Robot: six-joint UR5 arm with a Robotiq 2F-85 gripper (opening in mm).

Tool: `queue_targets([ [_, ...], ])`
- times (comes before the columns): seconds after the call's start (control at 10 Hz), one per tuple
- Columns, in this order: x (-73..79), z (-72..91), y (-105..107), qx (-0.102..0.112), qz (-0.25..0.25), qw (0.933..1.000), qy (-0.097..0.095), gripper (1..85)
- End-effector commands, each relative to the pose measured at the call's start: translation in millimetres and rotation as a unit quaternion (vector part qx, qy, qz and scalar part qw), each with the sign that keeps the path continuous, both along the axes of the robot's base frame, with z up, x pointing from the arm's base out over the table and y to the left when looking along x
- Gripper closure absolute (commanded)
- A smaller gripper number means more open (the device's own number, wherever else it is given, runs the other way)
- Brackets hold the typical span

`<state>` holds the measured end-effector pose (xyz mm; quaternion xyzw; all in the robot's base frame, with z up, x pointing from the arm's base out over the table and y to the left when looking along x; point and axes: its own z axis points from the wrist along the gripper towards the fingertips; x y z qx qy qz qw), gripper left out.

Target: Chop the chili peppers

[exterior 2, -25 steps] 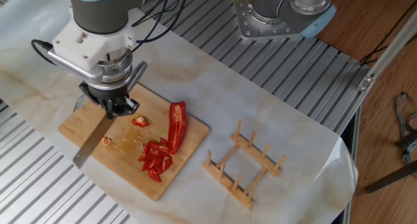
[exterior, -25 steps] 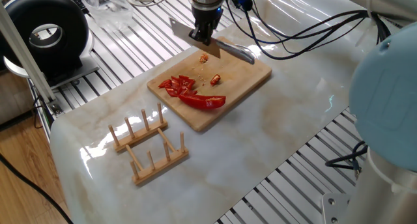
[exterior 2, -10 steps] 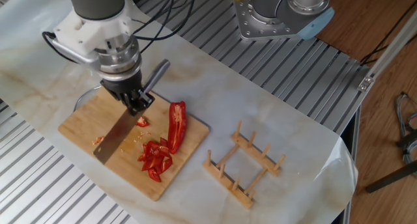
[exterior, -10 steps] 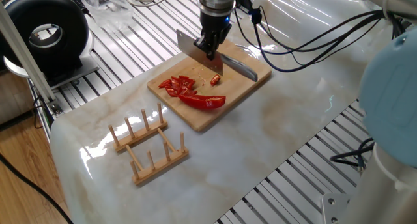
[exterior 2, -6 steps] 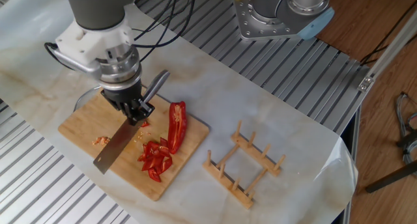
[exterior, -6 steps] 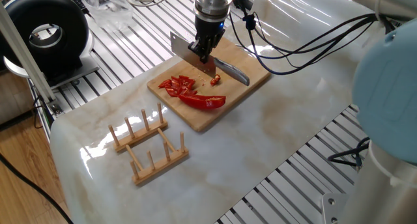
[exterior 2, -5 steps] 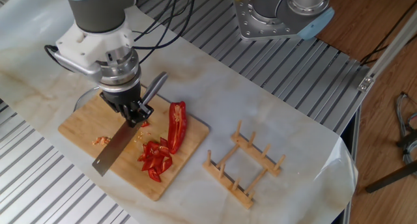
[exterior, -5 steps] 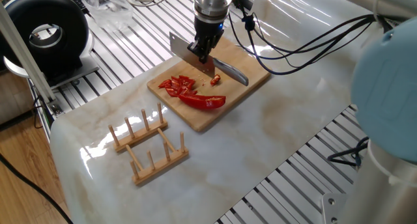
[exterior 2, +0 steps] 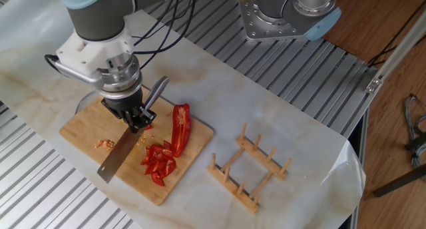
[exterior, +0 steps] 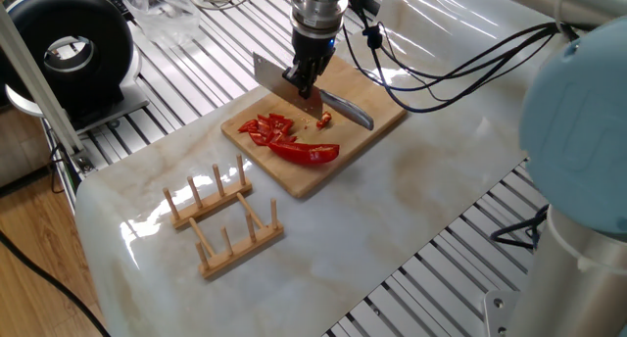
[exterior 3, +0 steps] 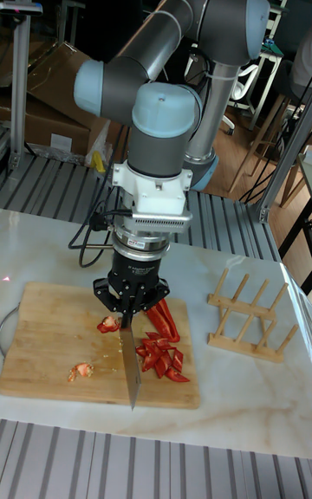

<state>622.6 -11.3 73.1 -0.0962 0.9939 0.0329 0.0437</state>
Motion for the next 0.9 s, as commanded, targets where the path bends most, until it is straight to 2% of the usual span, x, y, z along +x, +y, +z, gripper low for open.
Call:
queue_targets([
  [0.0,-3.4,-3.7,-1,0.004,0.007,0.9999,0.015,84.3],
  [0.4,-4.0,-6.9,-19,-0.015,0.028,0.9994,0.013,84.3],
  [0.8,-0.4,-10.8,-33,-0.015,0.033,0.9993,0.008,84.3],
])
